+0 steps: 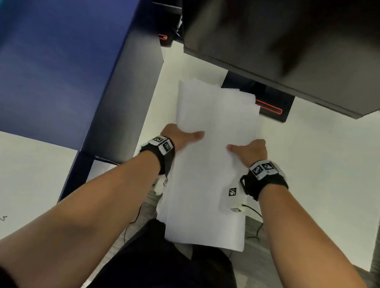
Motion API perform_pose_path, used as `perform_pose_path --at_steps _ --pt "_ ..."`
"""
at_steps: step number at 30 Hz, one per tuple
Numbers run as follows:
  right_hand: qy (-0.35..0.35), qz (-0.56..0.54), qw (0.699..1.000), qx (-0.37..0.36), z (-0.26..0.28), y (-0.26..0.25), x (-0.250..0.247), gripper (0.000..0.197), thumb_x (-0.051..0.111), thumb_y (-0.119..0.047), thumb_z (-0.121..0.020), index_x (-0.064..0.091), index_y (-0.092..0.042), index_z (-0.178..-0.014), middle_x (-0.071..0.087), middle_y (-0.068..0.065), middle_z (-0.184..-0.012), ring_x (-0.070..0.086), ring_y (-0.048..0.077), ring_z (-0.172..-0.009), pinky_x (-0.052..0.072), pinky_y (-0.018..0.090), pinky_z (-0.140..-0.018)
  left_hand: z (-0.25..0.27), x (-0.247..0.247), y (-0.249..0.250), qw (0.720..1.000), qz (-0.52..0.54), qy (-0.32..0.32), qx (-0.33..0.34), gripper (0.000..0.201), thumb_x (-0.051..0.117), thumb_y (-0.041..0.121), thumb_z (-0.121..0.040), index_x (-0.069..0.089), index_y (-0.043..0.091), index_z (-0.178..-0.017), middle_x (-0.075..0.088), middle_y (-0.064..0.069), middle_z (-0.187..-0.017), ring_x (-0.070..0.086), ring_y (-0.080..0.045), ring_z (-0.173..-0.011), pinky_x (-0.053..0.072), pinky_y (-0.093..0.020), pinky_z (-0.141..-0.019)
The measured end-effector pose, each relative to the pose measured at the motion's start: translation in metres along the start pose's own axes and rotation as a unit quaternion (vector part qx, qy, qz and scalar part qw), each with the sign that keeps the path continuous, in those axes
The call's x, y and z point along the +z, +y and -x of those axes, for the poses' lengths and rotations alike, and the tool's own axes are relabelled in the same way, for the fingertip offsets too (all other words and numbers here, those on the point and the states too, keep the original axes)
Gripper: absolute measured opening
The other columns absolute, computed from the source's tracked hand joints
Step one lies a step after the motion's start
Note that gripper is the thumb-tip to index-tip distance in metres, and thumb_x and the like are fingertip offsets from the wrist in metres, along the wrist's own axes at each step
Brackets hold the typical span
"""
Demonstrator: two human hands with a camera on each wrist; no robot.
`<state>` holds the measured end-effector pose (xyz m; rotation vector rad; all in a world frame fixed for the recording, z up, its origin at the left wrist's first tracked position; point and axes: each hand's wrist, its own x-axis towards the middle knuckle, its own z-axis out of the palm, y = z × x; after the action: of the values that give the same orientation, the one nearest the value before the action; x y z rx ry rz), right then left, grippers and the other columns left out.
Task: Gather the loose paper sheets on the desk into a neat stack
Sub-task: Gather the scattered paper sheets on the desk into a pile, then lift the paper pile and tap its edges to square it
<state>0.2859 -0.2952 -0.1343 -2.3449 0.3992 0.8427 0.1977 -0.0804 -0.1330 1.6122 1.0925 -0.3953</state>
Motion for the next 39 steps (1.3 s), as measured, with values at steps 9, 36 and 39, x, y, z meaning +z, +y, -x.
perform_pose_path --at_steps 9,36,39 --pt "-0.117 -0.3 0.943 -0.083 0.034 0.023 -0.012 0.054 0.089 -0.014 -0.065 0.069 -0.005 -0.114 0.075 0.011 -0.107 0.074 0.027 -0.094 0.06 0.034 -0.077 0.03 -0.024 -0.023 0.993 0.035 -0.048 0.102 0.04 0.088 0.023 -0.075 0.073 0.012 -0.11 0.078 0.002 -0.096 0.077 -0.018 -0.087 0.06 -0.026 -0.073" --pt "0.119 -0.372 0.88 -0.269 0.085 0.018 -0.129 0.028 0.087 -0.008 -0.07 0.072 -0.023 -0.089 0.074 -0.011 -0.091 0.074 0.009 -0.086 0.06 0.033 -0.082 0.098 0.023 0.112 0.928 0.034 -0.03 0.369 0.023 0.084 0.02 -0.081 0.064 0.031 -0.087 0.066 0.017 -0.083 0.066 0.003 -0.072 0.051 -0.016 -0.061" --pt "0.143 -0.395 0.869 -0.261 0.086 0.01 -0.132 0.027 0.086 -0.007 -0.07 0.072 -0.021 -0.089 0.075 -0.008 -0.091 0.074 0.004 -0.079 0.061 0.032 -0.081 0.099 0.023 0.121 0.923 0.047 -0.027 0.38 0.023 0.082 0.021 -0.083 0.063 0.031 -0.092 0.066 0.011 -0.087 0.065 -0.007 -0.079 0.05 -0.014 -0.064"
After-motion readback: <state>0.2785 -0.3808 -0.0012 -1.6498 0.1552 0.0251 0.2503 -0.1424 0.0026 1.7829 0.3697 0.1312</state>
